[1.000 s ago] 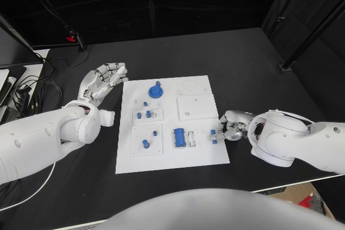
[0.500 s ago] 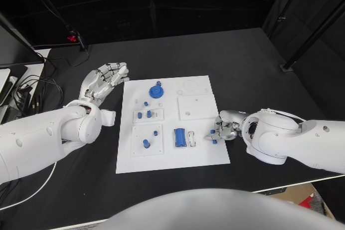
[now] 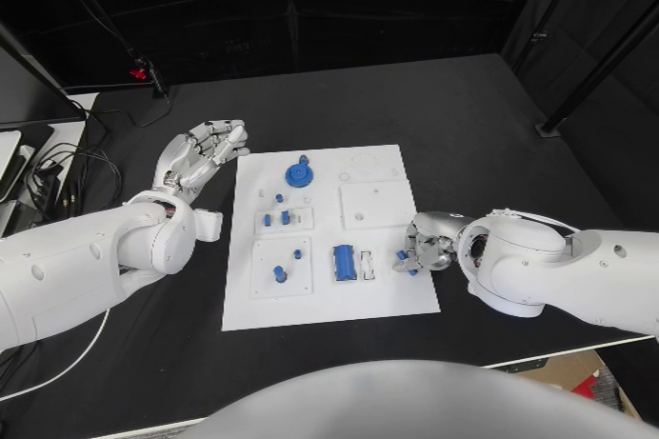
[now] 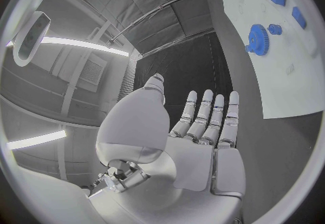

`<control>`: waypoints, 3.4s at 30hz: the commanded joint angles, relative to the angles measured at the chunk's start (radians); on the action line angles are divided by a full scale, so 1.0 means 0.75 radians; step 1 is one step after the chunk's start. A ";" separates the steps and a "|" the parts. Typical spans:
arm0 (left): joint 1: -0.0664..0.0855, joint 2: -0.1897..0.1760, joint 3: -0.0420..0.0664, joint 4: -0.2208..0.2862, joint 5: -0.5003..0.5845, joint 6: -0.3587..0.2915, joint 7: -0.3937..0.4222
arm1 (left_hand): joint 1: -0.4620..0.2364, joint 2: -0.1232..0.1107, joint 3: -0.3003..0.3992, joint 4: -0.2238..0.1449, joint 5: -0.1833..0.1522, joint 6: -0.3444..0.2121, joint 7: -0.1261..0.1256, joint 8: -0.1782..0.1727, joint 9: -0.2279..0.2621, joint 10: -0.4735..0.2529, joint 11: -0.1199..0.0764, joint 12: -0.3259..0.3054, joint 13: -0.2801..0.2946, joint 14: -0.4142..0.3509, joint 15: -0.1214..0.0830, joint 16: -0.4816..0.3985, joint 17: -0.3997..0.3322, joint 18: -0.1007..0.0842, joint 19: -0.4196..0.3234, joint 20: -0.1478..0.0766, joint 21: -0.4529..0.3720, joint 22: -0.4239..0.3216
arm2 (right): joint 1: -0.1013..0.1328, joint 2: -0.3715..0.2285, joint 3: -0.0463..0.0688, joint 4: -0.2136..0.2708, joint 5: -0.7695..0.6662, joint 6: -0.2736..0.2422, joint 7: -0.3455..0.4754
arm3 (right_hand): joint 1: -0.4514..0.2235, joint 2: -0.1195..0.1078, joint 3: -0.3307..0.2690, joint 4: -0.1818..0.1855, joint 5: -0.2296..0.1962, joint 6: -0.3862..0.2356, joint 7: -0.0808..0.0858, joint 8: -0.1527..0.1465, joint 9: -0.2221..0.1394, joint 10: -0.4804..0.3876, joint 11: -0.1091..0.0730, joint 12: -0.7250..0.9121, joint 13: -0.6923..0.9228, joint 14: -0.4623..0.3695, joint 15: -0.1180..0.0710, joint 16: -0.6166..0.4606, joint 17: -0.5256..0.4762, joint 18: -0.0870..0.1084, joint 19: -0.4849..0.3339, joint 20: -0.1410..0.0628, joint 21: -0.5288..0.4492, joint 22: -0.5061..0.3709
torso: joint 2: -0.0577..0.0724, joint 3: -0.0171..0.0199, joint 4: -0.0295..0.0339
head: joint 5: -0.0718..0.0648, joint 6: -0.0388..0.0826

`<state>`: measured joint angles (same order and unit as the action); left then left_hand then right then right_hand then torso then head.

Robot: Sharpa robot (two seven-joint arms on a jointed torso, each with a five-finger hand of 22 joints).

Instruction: Assemble the parts on the task board

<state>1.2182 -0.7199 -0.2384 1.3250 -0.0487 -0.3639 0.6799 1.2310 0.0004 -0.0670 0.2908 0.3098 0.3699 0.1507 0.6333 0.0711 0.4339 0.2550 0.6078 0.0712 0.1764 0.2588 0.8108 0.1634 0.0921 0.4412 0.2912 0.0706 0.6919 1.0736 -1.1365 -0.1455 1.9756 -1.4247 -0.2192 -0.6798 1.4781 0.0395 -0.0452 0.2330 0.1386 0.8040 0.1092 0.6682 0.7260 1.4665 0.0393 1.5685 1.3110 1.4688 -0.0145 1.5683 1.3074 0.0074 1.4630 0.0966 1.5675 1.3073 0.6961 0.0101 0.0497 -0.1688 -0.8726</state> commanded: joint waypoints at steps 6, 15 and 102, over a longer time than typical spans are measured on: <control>0.002 -0.004 0.001 0.001 0.000 0.016 0.130 | 0.000 0.011 -0.008 0.002 0.009 -0.007 0.190 0.005 -0.002 -0.009 0.001 0.007 -0.002 -0.009 -0.002 0.005 -0.003 -0.004 -0.006 -0.001 0.001 -0.002 | -0.021 -0.016 -0.017 0.027 0.130 -0.179 0.089 | 0.033 -0.021 0.220 -0.045 0.013 0.108 0.024 -0.296 -0.621 0.139 0.029 0.003 0.346 0.136 0.022 0.003 0.351 -0.010 0.144 0.019 0.004 0.351 | 0.001 0.0006 -0.0020 | 0.005 0.000; 0.001 -0.005 0.001 -0.002 0.000 0.016 0.130 | 0.000 0.011 -0.008 0.002 0.009 -0.007 0.190 0.005 -0.002 -0.009 0.001 0.007 -0.002 -0.009 -0.002 0.005 -0.003 -0.004 -0.006 -0.001 0.001 -0.002 | -0.021 -0.056 -0.017 0.057 0.330 -0.342 0.196 | 0.024 -0.052 0.305 -0.062 0.055 0.186 0.023 -0.392 -0.693 0.139 0.028 0.003 0.346 0.136 0.024 0.003 0.351 -0.010 0.144 0.022 0.004 0.351 | 0.001 0.0002 -0.0009 | 0.007 0.000; -0.001 0.017 0.001 -0.020 0.000 0.032 0.108 | 0.002 0.016 -0.012 0.002 0.011 -0.012 0.190 0.008 -0.003 -0.011 0.001 0.012 -0.003 -0.012 -0.001 0.009 -0.009 -0.004 -0.012 -0.001 0.000 -0.008 | 0.003 0.103 -0.014 0.015 0.539 -0.288 0.129 | -0.167 -0.061 0.168 0.069 0.111 0.362 0.005 -0.596 -0.789 0.139 0.012 0.003 0.346 0.136 0.007 0.003 0.351 -0.010 0.144 0.007 0.004 0.351 | 0.000 -0.0005 -0.0002 | 0.028 0.000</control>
<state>1.2158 -0.7081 -0.2384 1.3096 -0.0486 -0.3515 0.6799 1.2311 0.0004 -0.0696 0.2934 0.3136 0.3700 0.1507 0.6333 0.0703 0.4340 0.2551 0.6115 0.0698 0.1764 0.2588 0.8107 0.1575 0.0921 0.4412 0.2911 0.0706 0.6866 1.0750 -1.0625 -0.1555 1.9837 -1.0108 -0.4605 -0.5819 1.3631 -0.0075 0.0871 0.2868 0.2254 1.0704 0.1141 0.2273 0.1354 1.4668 0.0537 1.5683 1.3080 1.4649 -0.0035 1.5683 1.3077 0.0073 1.4648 0.1058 1.5675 1.3074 0.6967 0.0099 0.0498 -0.1485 -0.8726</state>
